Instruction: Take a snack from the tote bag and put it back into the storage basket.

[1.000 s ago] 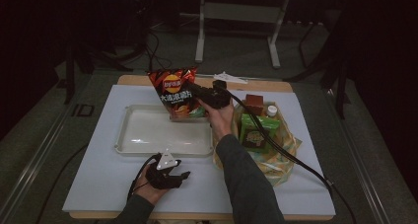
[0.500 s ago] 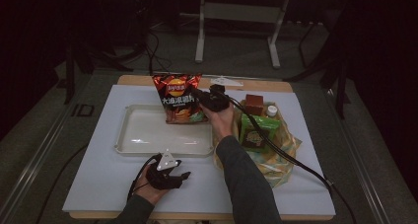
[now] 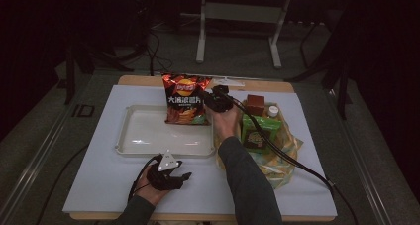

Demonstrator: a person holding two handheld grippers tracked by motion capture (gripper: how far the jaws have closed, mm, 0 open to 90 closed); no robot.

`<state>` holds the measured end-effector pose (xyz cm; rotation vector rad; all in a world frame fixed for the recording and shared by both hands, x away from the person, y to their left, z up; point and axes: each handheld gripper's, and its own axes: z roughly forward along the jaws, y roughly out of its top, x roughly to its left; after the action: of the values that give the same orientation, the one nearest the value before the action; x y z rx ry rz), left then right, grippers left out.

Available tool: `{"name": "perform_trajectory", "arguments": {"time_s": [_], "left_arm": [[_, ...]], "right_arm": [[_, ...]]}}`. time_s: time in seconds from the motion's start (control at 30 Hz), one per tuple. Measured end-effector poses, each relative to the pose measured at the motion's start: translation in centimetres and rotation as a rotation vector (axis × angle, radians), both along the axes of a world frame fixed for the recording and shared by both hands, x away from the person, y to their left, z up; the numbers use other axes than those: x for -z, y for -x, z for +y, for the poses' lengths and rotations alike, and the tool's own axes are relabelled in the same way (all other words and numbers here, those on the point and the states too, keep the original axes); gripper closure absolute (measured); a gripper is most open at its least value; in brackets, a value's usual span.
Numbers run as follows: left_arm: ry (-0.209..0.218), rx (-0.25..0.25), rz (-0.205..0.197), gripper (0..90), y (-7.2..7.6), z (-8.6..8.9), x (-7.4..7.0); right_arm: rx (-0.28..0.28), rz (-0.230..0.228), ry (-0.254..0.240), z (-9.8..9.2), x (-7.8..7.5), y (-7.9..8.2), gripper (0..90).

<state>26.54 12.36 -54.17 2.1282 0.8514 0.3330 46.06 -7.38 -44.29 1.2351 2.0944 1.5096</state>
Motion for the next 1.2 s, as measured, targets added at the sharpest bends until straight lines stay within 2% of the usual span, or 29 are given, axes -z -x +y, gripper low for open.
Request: {"name": "perform_trajectory", "arguments": {"time_s": [0.23,0.33,0.43,0.7,1.0,1.1,1.17,1.2], "left_arm": [[0.001,-0.001,0.0,43.5,0.0,0.0,0.0],[0.0,0.0,0.0,43.4,0.0,0.0,0.0],[-0.002,0.001,0.001,43.4,0.0,0.0,0.0],[-0.004,-0.001,0.003,43.3,-0.1,0.0,0.0],[-0.005,0.0,0.008,43.2,-0.1,0.0,0.0],[-0.005,-0.002,0.008,43.2,-0.1,0.0,0.0],[-0.004,-0.003,0.009,43.2,-0.1,0.0,0.0],[-0.004,-0.003,0.01,43.2,-0.1,0.0,0.0]], "right_arm": [[0.037,0.012,0.01,-0.2,0.1,-0.1,81.9],[0.031,0.01,0.014,-0.3,0.0,0.0,73.9],[0.039,0.004,0.006,-0.4,-0.1,0.0,70.6],[0.058,-0.045,0.017,-0.4,-0.8,0.8,58.0],[0.064,-0.092,0.018,-0.4,-1.5,1.6,50.9],[0.053,-0.072,0.03,-0.4,-1.5,1.5,50.3],[0.051,-0.038,0.04,-0.4,-1.2,1.3,49.5],[0.06,-0.011,0.062,-0.4,-0.8,1.1,50.0]]}}
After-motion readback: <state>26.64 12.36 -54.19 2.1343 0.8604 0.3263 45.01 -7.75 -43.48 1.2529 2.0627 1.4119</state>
